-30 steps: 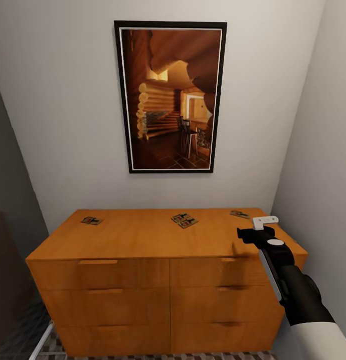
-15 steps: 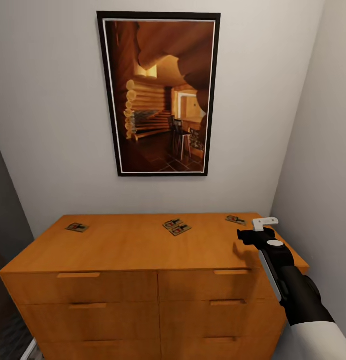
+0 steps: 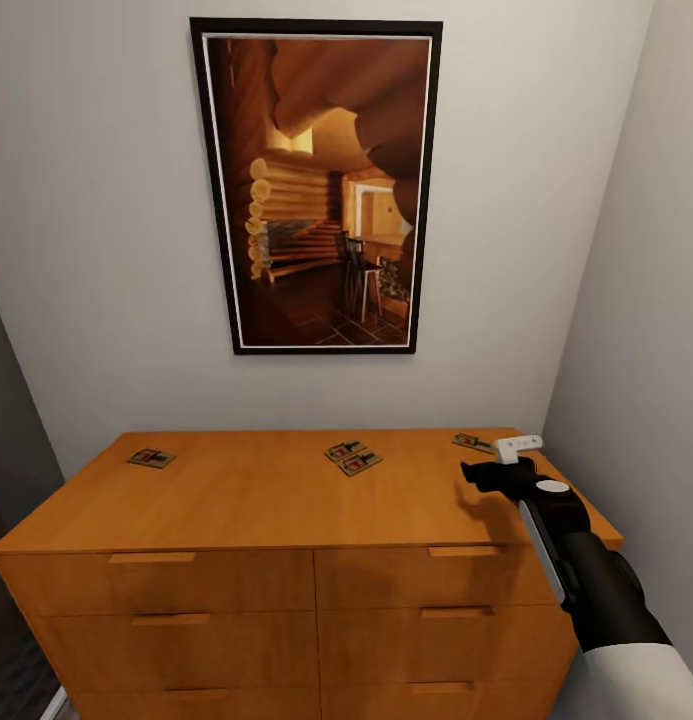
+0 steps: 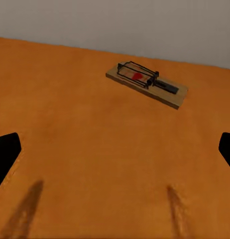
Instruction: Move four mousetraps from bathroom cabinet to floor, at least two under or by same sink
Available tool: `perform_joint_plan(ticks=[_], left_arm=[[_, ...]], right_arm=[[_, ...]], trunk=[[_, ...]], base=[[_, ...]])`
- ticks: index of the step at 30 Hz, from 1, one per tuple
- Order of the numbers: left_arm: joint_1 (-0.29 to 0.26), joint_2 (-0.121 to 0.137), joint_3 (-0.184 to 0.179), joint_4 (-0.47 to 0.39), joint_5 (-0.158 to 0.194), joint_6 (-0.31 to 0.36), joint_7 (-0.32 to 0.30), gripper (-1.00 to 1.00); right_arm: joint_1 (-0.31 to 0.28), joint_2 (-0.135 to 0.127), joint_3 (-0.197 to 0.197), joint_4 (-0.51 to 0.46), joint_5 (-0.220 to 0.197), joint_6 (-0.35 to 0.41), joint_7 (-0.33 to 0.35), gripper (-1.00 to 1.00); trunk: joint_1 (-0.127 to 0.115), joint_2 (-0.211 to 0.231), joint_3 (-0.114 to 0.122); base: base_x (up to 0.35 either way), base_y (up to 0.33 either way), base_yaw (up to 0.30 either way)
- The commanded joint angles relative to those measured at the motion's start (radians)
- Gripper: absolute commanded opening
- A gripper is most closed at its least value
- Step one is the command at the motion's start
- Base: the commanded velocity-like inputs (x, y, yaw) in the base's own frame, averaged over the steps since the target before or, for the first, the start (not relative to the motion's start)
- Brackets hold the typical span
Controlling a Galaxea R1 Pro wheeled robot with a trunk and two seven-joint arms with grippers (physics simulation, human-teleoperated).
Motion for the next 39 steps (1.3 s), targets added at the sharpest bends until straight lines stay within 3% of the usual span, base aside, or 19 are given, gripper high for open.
perform_joint_plan(ticks=[1,7,17,25,32,39], left_arm=[[0.0,0.0,0.0,-0.001,-0.001,-0.001,0.003,1.0],[0.0,0.0,0.0,0.004,0.0,-0.001,0.003,1.0],[0.0,0.0,0.0,0.009,0.0,-0.001,0.003,1.0],[0.0,0.0,0.0,0.009,-0.001,-0.001,0.003,1.0],[0.0,0.0,0.0,0.009,-0.001,-0.001,0.003,1.0],[0.0,0.0,0.0,0.009,0.0,-0.001,0.003,1.0]], right_arm=[[-0.001,-0.002,0.0,-0.001,0.009,0.005,0.028,1.0],[-0.001,-0.02,0.0,-0.001,0.01,-0.015,0.129,1.0],[-0.001,-0.062,-0.002,-0.001,0.007,-0.086,0.229,1.0],[-0.001,-0.108,-0.011,0.0,0.009,-0.103,0.39,1.0],[-0.001,-0.121,-0.06,0.001,0.008,-0.108,0.485,1.0],[-0.001,-0.124,-0.142,0.002,0.009,-0.109,0.663,1.0]], trunk=[[0.0,-0.001,-0.001],[0.0,-0.001,-0.001],[0.0,-0.001,-0.001],[0.0,-0.001,-0.001],[0.0,-0.001,-0.001],[0.0,-0.001,-0.001]], base=[[0.004,0.0,0.0],[0.002,0.0,0.0],[0.0,0.0,0.0],[0.0,0.0,0.0],[0.0,0.0,0.0],[0.0,0.0,0.0]])
